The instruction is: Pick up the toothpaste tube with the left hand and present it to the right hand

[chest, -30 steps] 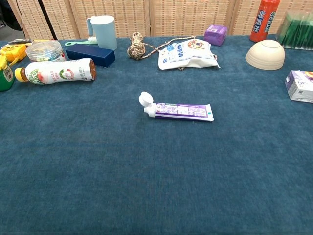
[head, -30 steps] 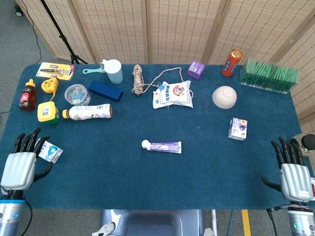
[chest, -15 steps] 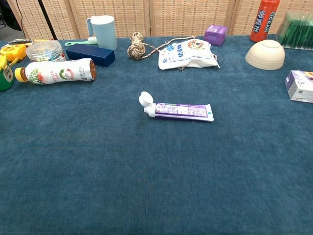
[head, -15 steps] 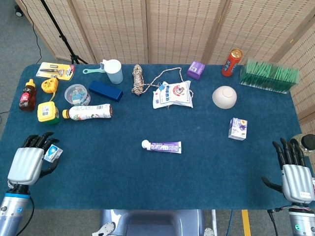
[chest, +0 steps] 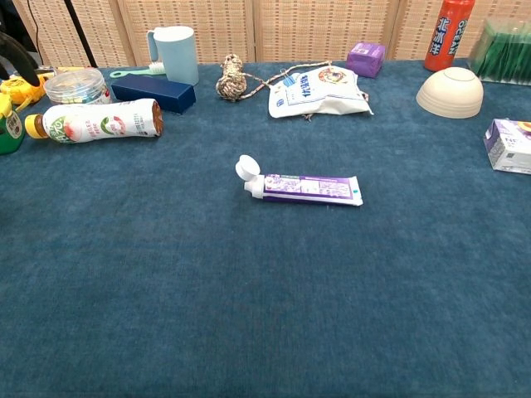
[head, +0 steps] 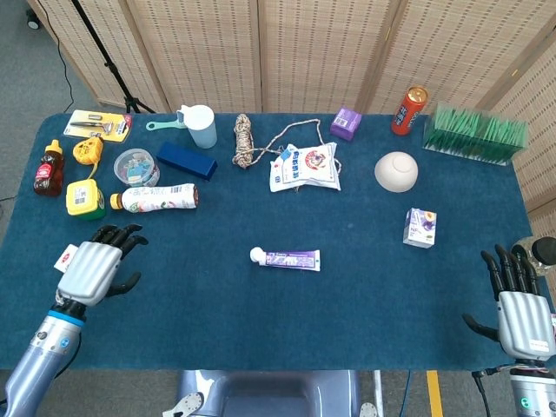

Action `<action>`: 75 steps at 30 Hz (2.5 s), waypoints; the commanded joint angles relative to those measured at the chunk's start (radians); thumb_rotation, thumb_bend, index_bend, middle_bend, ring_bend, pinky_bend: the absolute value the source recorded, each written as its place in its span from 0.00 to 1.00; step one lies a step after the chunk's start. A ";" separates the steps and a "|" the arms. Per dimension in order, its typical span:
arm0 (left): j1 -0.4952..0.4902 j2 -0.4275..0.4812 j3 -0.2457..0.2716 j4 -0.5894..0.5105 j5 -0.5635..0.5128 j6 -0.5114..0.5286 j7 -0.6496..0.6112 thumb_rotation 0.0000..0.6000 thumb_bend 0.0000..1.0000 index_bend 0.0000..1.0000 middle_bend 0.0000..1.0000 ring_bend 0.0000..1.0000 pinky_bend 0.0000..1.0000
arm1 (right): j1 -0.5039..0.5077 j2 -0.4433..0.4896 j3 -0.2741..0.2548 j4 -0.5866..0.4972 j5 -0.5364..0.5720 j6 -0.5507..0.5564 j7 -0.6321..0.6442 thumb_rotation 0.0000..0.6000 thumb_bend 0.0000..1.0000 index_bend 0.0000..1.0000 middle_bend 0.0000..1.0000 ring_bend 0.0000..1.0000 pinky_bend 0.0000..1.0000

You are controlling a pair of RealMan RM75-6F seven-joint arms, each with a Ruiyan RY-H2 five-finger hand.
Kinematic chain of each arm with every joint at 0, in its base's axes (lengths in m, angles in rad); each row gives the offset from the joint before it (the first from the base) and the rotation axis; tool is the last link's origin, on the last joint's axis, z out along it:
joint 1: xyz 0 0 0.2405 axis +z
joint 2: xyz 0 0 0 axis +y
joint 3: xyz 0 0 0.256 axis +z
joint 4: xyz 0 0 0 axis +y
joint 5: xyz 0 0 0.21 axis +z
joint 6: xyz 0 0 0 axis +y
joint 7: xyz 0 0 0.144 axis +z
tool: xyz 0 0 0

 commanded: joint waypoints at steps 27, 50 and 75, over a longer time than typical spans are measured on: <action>-0.420 -0.318 -0.122 0.159 -0.303 -0.292 0.182 1.00 0.28 0.21 0.15 0.20 0.17 | -0.016 0.009 -0.006 -0.011 -0.002 0.015 -0.006 1.00 0.00 0.05 0.00 0.00 0.00; -0.661 -0.638 -0.080 0.442 -0.626 -0.305 0.342 1.00 0.28 0.24 0.15 0.21 0.17 | -0.052 0.030 -0.013 -0.013 -0.002 0.055 0.009 1.00 0.00 0.05 0.00 0.00 0.00; -0.688 -0.726 -0.072 0.588 -0.676 -0.254 0.307 1.00 0.28 0.40 0.36 0.40 0.21 | -0.072 0.037 -0.013 -0.022 0.005 0.070 -0.001 1.00 0.00 0.05 0.00 0.00 0.00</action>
